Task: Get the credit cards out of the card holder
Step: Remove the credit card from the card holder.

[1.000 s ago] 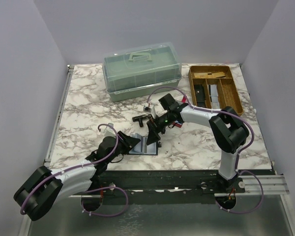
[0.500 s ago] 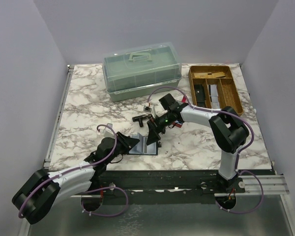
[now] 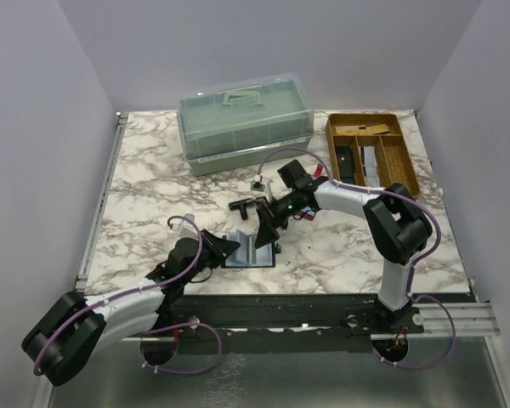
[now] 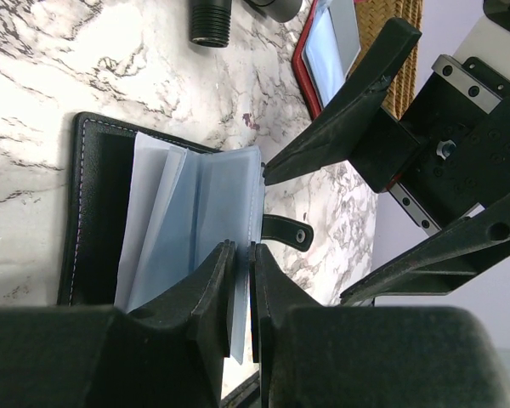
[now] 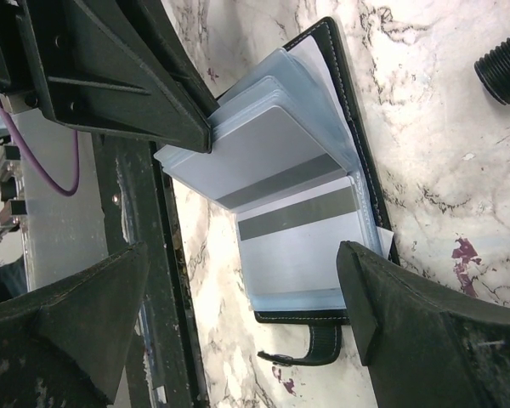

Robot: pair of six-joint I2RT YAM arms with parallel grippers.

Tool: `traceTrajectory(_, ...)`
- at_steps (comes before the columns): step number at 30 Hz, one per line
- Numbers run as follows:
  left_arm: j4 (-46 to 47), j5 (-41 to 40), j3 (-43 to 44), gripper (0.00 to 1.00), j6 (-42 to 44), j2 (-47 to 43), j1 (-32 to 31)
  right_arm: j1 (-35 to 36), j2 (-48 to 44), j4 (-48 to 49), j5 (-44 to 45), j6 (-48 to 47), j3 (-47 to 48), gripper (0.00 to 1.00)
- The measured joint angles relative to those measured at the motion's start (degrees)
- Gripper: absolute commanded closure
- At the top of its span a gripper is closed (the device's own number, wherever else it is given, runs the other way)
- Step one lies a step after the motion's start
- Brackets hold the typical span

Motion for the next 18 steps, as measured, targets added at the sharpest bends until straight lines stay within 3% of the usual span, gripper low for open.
traceTrajectory(18, 1.3, 2.2, 0.8, 0.77, 0.4, 1.2, 0.0, -0.7, -0.1, -0.2, 0.0, 0.0, 0.0, 0.0)
